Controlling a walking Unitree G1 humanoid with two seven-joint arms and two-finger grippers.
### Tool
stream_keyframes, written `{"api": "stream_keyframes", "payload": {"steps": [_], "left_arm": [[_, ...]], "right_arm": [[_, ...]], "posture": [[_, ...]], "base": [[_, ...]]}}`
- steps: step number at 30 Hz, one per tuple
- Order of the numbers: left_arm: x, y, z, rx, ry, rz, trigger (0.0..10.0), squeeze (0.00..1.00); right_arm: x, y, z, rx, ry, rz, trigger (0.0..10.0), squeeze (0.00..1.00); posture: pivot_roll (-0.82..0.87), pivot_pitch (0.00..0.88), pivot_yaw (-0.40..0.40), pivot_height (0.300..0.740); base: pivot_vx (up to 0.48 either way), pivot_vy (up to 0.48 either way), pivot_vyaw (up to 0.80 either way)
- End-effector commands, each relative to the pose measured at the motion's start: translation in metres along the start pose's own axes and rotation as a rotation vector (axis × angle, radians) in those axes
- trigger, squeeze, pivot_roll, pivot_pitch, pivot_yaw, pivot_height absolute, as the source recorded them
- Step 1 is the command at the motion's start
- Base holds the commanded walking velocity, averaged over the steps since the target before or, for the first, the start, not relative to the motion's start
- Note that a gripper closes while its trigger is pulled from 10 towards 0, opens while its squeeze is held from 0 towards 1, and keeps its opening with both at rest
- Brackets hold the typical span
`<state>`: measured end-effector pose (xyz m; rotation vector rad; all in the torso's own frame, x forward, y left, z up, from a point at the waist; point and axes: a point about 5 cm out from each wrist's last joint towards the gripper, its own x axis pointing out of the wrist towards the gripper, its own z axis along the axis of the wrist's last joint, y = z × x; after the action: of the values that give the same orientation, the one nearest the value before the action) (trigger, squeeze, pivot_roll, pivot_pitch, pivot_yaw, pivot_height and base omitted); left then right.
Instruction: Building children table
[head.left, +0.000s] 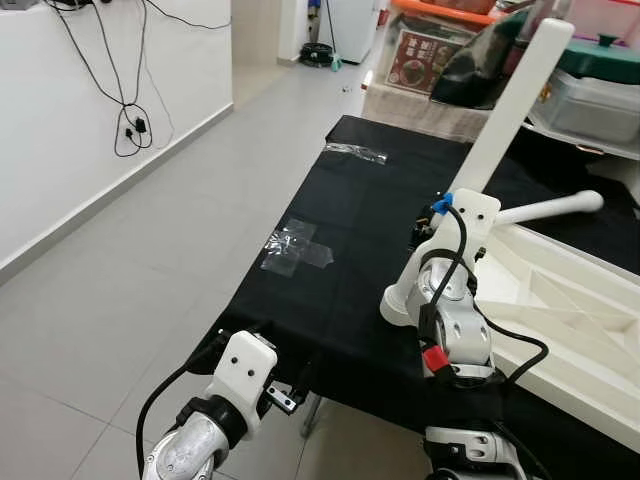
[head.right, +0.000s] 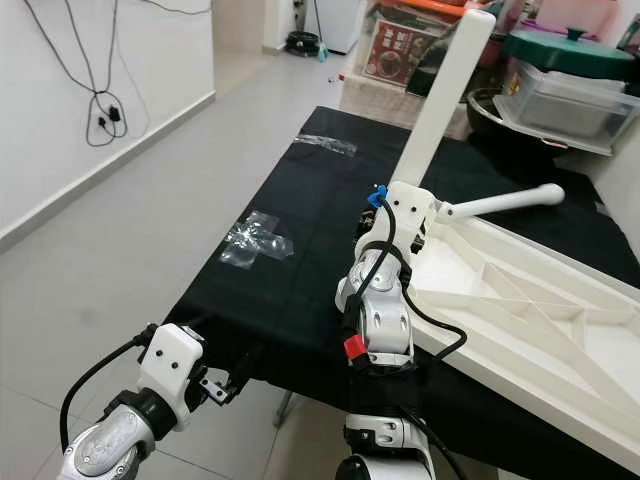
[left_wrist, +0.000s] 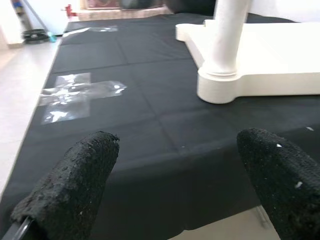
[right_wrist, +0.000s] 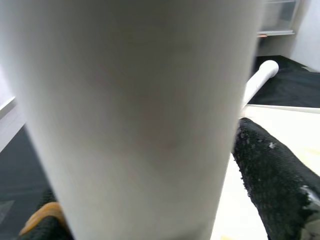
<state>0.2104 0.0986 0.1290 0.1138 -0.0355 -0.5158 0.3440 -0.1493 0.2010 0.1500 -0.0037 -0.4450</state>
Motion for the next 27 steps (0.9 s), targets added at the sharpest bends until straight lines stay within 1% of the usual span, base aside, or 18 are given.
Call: {"api": "stream_keyframes", "payload": {"steps": [1,4,6,9,12,13,14,15,16,17,18,19,20,21,23,25,26,27], "left_arm": [[0.0,0.0,-0.007,-0.018,0.033,-0.005,10.0,0.0],[0.0,0.0,-0.008,-0.018,0.036,-0.005,10.0,0.0],[0.001,0.0,-0.008,-0.017,0.036,-0.005,10.0,0.0],[0.001,0.0,-0.007,-0.017,0.034,-0.007,10.0,0.0],[0.001,-0.001,-0.007,-0.018,0.034,-0.007,10.0,0.0],[0.001,-0.001,-0.007,-0.018,0.034,-0.007,10.0,0.0],[0.001,-0.001,-0.007,-0.018,0.034,-0.007,10.0,0.0],[0.002,-0.001,-0.007,-0.017,0.034,-0.007,10.0,0.0],[0.002,-0.001,-0.007,-0.017,0.034,-0.007,10.0,0.0],[0.002,-0.001,-0.007,-0.017,0.033,-0.007,10.0,0.0],[0.002,-0.001,-0.007,-0.018,0.032,-0.007,10.0,0.0],[0.002,-0.001,-0.007,-0.019,0.031,-0.006,10.0,0.0],[0.002,-0.001,-0.007,-0.02,0.031,-0.006,10.0,0.0],[0.002,-0.001,-0.007,-0.022,0.031,-0.006,10.0,0.0],[0.002,-0.001,-0.007,-0.024,0.031,-0.006,10.0,0.0],[0.002,-0.001,-0.007,-0.024,0.031,-0.006,10.0,0.0],[0.001,-0.001,-0.007,-0.024,0.031,-0.006,10.0,0.0],[0.001,-0.001,-0.007,-0.024,0.031,-0.006,10.0,0.0]], "right_arm": [[-0.004,-0.007,-0.016,0.008,0.068,-0.04,10.0,0.0],[-0.004,-0.003,-0.016,0.008,0.056,0.006,10.0,0.0],[-0.004,0.003,-0.012,0.051,0.024,0.074,10.0,0.0],[0.004,0.008,-0.002,0.102,-0.023,0.153,10.0,0.0],[0.016,0.015,0.017,0.148,-0.11,0.303,10.0,0.0],[0.016,0.015,0.017,0.148,-0.11,0.303,10.0,0.0],[0.018,0.015,0.021,0.157,-0.126,0.338,10.0,0.0],[0.022,0.018,0.027,0.172,-0.136,0.413,10.0,0.0],[0.022,0.018,0.027,0.172,-0.136,0.413,10.0,0.0],[0.025,0.019,0.031,0.182,-0.143,0.466,10.0,0.0],[0.029,0.021,0.036,0.171,-0.141,0.581,10.0,0.0],[0.032,0.024,0.039,0.168,-0.115,0.744,10.0,0.0],[0.033,0.026,0.041,0.169,-0.095,0.849,10.0,0.0],[0.033,0.027,0.042,0.141,-0.075,0.977,10.0,0.0],[0.033,0.028,0.042,0.106,-0.058,1.079,10.0,0.0],[0.034,0.028,0.042,0.099,-0.058,1.1,10.0,0.0],[0.028,0.032,0.041,0.063,-0.038,1.239,10.0,0.0],[0.028,0.032,0.041,0.063,-0.038,1.239,10.0,0.0]], "posture": [[0.1,0.059,-0.128,0.74],[0.1,0.061,-0.128,0.74],[0.1,0.062,-0.128,0.74],[0.1,0.061,-0.128,0.74],[0.1,0.06,-0.133,0.74],[0.1,0.06,-0.133,0.74],[0.1,0.06,-0.133,0.74],[0.1,0.063,-0.135,0.74],[0.1,0.063,-0.135,0.74],[0.1,0.063,-0.135,0.74],[0.1,0.064,-0.134,0.74],[0.1,0.063,-0.134,0.74],[0.1,0.063,-0.134,0.74],[0.1,0.063,-0.134,0.74],[0.1,0.064,-0.134,0.74],[0.1,0.064,-0.134,0.74],[0.11,0.062,-0.137,0.74],[0.11,0.062,-0.137,0.74]], "base": [[0.0,0.0,0.0],[0.0,0.0,0.0],[0.0,0.0,0.0],[0.0,0.0,0.0],[0.0,0.0,0.0],[0.0,0.0,0.0],[0.0,0.0,0.0],[0.0,0.0,0.0],[0.0,0.0,0.0],[0.0,0.0,0.0],[0.0,0.0,0.0],[0.0,0.0,0.0],[0.0,0.0,0.0],[0.0,0.0,0.0],[0.0,0.0,0.0],[0.0,0.0,0.0],[0.0,0.0,0.0],[0.0,0.0,0.0]]}}
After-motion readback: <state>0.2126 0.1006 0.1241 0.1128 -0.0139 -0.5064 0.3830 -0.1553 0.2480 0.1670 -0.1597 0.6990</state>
